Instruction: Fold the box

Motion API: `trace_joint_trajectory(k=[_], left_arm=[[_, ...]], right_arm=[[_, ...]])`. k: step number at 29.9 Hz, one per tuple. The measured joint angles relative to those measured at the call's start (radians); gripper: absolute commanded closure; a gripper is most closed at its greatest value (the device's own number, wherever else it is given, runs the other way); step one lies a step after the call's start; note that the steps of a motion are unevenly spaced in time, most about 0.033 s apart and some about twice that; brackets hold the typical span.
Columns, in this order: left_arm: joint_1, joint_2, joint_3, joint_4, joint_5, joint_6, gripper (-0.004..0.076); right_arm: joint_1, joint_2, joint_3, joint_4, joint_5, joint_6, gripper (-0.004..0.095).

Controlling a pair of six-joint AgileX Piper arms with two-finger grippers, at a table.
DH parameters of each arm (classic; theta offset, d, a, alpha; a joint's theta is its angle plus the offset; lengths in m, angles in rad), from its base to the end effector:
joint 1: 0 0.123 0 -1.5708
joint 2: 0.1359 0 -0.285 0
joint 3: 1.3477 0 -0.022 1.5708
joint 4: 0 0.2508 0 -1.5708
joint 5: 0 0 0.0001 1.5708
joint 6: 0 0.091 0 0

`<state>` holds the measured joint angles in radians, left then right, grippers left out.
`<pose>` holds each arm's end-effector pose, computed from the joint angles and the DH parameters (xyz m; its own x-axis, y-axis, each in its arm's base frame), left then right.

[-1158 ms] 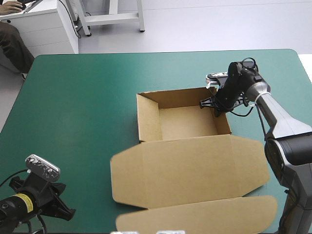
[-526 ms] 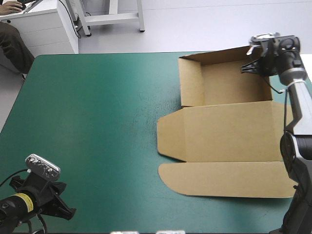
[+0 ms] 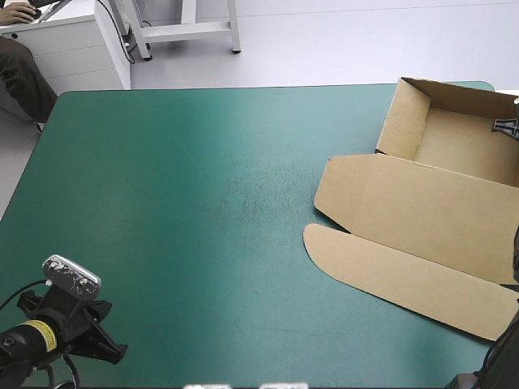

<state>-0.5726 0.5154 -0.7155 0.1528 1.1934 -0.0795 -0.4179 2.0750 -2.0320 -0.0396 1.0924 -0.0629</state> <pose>0.0603 -0.0235 0.3172 -0.6698 0.4049 -0.6224 0.4475 0.8890 0.0968 0.4238 -0.1917 0.3058 -0.8234 0.2770 -0.4953 0.3561 0.9318 -0.0708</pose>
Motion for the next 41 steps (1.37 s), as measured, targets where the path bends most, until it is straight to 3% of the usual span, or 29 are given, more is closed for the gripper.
trace_joint_trajectory(k=[2, 6, 8, 13, 18, 20, 23, 26, 28, 34, 41], left_arm=[[0.0, 0.0, 0.0, 0.0, 0.0, 0.0, 0.0731], [0.0, 0.0, 0.0, 0.0, -0.002, 0.0, 0.0731], [0.0, 0.0, 0.0, 0.0, -0.003, 0.0, 0.0731], [0.0, 0.0, 0.0, 0.0, -0.003, 0.0, 0.0731], [0.0, 0.0, 0.0, 0.0, -0.003, 0.0, 0.0731], [0.0, 0.0, 0.0, 0.0, -0.003, 0.0, 0.0731], [0.0, 0.0, 0.0, 0.0, -0.003, 0.0, 0.0731], [0.0, 0.0, 0.0, 0.0, -0.003, 0.0, 0.0731], [0.0, 0.0, 0.0, 0.0, -0.003, 0.0, 0.0731], [0.0, 0.0, 0.0, 0.0, -0.001, 0.0, 0.0731], [0.0, 0.0, 0.0, 0.0, -0.004, -0.036, 0.0731]], right_arm=[[-0.017, 0.03, 0.0, 0.033, 0.0, -0.003, 0.061], [-0.028, 0.064, 0.0, 0.067, -0.002, -0.005, 0.021], [-0.028, 0.068, 0.0, 0.085, -0.009, -0.011, 0.009], [-0.028, 0.068, -0.028, 0.093, -0.018, -0.014, 0.0045], [-0.028, 0.068, -0.119, 0.094, 0.074, -0.014, 0.0047], [-0.028, 0.068, -0.165, 0.106, 0.118, -0.021, 0.0079], [-0.029, 0.051, -0.209, 0.158, 0.145, -0.042, 0.0275], [-0.029, 0.009, -0.218, 0.261, 0.153, -0.073, 0.0637], [-0.026, -0.019, -0.219, 0.332, 0.153, -0.097, 0.0935], [0.051, -0.086, -0.22, 0.401, 0.153, -0.138, 0.0908], [0.266, -0.169, -0.127, 0.388, 0.152, -0.142, 0.0909]])
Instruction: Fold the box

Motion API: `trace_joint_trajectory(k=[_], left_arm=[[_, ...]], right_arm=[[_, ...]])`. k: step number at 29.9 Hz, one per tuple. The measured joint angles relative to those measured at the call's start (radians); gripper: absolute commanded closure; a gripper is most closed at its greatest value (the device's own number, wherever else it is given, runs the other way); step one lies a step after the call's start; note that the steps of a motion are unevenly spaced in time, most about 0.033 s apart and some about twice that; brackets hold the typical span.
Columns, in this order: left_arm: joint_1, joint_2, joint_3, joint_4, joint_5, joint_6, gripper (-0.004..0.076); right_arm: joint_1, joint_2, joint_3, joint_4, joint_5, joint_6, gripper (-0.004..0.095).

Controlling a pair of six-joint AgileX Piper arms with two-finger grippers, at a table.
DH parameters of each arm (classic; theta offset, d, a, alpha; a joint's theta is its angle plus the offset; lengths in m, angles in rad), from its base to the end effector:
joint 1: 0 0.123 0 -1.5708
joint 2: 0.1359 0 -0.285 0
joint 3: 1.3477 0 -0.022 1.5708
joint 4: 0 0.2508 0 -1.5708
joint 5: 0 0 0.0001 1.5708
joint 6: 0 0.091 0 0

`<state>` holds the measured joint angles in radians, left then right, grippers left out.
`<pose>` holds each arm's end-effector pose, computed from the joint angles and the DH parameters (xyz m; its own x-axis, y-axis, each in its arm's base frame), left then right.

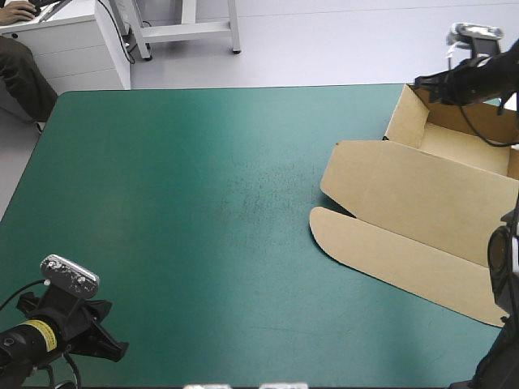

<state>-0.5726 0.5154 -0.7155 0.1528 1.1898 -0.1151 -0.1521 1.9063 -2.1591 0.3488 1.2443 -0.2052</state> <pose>0.0605 -0.0237 0.3174 -0.6832 0.3723 -0.6282 0.4236 0.9028 0.0743 0.4127 -0.0334 0.4146 -0.7567 0.0308 -0.6531 -0.1271 0.9729 0.1932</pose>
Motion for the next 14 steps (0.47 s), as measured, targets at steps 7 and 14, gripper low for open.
trace_joint_trajectory(k=[7, 14], left_arm=[[0.0, 0.0, 0.0, 0.0, -0.042, -0.006, 0.0731], [0.0, 0.0, 0.0, 0.0, -0.076, 0.018, 0.0731]], right_arm=[[0.17, -0.143, 0.215, -0.098, 0.001, -0.002, 0.0909], [0.189, -0.409, 0.541, -0.115, -0.023, -0.017, 0.0909]])
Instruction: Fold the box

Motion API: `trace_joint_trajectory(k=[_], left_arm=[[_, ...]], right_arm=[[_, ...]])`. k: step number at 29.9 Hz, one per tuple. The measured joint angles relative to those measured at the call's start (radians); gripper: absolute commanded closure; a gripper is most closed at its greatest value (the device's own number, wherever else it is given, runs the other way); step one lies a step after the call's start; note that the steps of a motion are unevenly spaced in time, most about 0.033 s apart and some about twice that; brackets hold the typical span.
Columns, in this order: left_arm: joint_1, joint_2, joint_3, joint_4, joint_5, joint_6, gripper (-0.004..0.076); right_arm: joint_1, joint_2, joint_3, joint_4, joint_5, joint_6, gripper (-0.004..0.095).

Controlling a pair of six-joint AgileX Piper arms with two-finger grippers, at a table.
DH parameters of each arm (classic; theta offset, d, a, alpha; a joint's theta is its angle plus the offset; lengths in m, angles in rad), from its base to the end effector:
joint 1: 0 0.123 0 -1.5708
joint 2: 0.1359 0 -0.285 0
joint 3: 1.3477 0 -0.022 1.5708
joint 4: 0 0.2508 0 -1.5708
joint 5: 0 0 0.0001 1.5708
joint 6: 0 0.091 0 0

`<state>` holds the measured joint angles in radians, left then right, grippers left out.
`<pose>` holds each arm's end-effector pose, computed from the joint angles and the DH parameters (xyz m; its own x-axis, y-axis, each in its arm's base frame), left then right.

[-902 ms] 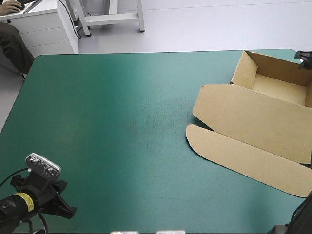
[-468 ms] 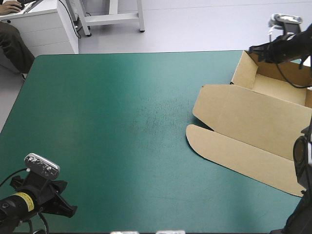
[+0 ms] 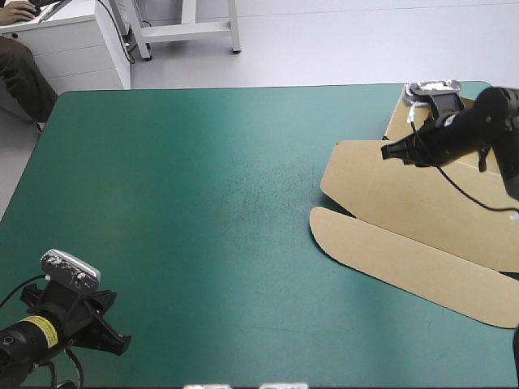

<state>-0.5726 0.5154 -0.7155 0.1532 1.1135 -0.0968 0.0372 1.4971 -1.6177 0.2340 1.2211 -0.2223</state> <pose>0.0647 -0.0269 0.3219 -0.6283 0.3712 -0.6837 0.4405 0.8941 0.0806 0.3052 0.0312 0.4057 -0.8134 -0.1673 -0.5572 -0.2699 0.9569 0.1067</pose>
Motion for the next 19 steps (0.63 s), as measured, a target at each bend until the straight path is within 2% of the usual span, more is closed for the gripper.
trace_joint_trajectory(k=[10, 19], left_arm=[[0.0, 0.0, 0.0, -0.003, -0.027, 0.014, 0.0731], [0.0, 0.0, 0.004, -0.014, -0.054, 0.014, 0.0731]], right_arm=[[0.0, -0.482, 0.502, -0.003, -0.107, -0.032, 0.0909], [0.0, -0.88, 0.808, -0.002, -0.132, -0.035, 0.0909]])
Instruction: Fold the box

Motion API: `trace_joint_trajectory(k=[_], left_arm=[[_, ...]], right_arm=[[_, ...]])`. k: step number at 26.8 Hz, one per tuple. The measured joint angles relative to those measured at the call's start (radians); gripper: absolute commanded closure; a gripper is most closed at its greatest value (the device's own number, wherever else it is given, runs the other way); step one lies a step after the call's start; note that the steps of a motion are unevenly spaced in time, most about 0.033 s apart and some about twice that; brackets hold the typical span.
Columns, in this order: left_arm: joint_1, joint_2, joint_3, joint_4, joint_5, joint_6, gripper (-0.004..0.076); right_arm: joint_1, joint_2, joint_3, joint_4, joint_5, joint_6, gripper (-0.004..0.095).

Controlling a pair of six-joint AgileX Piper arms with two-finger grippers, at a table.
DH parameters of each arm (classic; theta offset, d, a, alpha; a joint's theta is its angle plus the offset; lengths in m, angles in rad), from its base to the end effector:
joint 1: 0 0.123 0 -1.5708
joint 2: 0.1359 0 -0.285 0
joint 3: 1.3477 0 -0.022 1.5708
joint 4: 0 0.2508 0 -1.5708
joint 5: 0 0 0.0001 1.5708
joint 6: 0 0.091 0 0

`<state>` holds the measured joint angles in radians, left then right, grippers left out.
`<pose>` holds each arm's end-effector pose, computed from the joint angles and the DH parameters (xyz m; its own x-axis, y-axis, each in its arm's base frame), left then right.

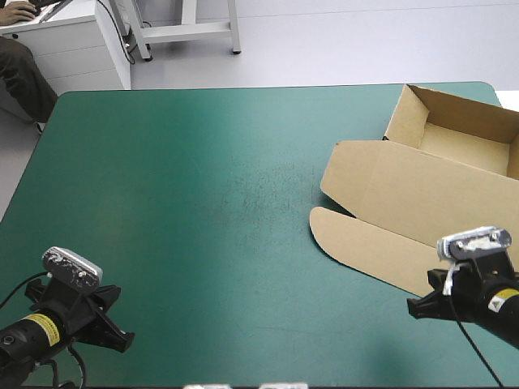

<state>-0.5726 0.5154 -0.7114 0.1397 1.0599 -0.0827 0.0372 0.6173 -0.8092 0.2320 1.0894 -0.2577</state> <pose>0.0670 -0.0301 0.3239 -0.5931 0.3657 -0.7173 0.4564 0.8866 0.0747 0.0884 0.0219 0.3443 -0.6819 -0.1706 -0.7113 -0.2826 0.9584 0.0411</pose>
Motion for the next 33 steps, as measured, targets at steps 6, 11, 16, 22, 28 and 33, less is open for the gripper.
trace_joint_trajectory(k=[6, 11, 16, 22, 28, 33], left_arm=[[0.0, 0.0, 0.07, -0.046, -0.035, 0.0, 0.0731], [0.0, 0.0, 0.149, -0.058, -0.079, 0.0, 0.0731], [0.0, 0.0, 0.205, -0.069, -0.116, 0.016, 0.0731], [0.0, 0.0, 0.218, -0.069, -0.13, 0.049, 0.0731], [0.0, 0.0, 0.218, -0.07, -0.131, 0.052, 0.0731], [0.0, 0.0, 0.218, -0.07, -0.131, 0.052, 0.0731]], right_arm=[[0.0, -0.192, 0.101, 0.0, 0.0, -0.003, 0.0909], [0.0, -0.31, 0.156, 0.0, 0.001, -0.003, 0.0909], [0.0, -0.396, 0.2, 0.0, 0.0, -0.003, 0.0909], [0.0, -0.422, 0.254, 0.006, 0.003, -0.002, 0.0909], [0.0, -0.422, 0.308, 0.008, -0.025, 0.0, 0.0909], [0.0, -0.422, 0.313, 0.008, -0.031, 0.0, 0.0909]])
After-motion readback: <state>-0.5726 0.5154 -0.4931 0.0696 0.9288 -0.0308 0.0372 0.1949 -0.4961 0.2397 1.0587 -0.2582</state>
